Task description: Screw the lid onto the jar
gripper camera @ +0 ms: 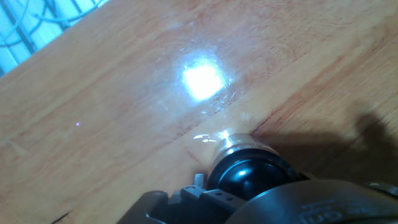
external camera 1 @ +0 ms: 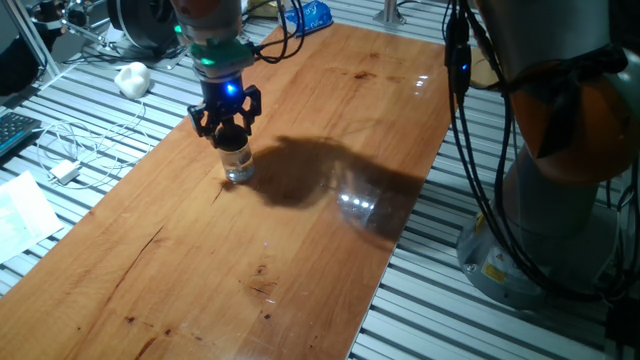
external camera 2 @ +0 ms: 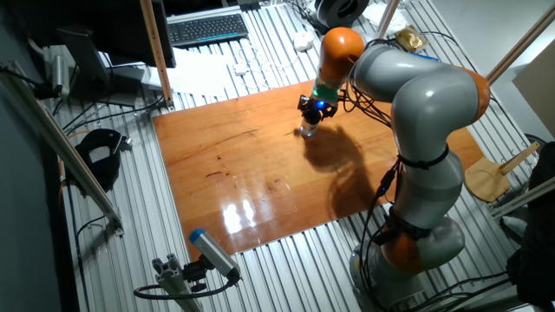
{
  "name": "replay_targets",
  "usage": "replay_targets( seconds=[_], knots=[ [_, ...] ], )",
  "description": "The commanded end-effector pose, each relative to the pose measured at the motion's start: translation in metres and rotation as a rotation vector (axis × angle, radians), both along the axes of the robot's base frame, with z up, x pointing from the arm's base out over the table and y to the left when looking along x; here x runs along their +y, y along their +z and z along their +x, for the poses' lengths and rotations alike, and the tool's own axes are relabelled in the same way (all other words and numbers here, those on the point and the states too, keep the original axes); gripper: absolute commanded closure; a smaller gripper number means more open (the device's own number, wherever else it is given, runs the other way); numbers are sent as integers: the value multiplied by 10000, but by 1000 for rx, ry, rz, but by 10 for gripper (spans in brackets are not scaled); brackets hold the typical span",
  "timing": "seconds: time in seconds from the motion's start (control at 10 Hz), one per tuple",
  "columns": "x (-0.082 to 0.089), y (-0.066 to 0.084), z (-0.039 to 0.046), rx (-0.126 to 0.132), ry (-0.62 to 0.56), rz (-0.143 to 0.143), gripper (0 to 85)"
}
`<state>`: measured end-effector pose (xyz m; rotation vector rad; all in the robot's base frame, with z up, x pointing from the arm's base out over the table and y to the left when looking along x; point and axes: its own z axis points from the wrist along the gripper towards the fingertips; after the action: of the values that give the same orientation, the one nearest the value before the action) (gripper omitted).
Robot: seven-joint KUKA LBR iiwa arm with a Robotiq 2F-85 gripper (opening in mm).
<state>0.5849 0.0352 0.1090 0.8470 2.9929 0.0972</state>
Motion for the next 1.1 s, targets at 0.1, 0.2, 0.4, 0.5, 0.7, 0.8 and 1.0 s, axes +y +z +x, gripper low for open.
replay_targets(
  seconds=[0.1, 0.2, 0.4, 0.5, 0.7, 0.8, 1.0],
  knots=[
    [0, 6, 3, -5, -9, -2, 170],
    [-1, 9, 5, -5, -3, -10, 170],
    [-8, 31, 23, 12, 83, -43, 170],
    [-4, 39, 26, 11, 123, -60, 170],
    [1, 44, 27, 11, 220, -92, 170],
    [4, 46, 26, 10, 244, -89, 170],
    [7, 47, 28, 5, 299, -87, 170]
  ],
)
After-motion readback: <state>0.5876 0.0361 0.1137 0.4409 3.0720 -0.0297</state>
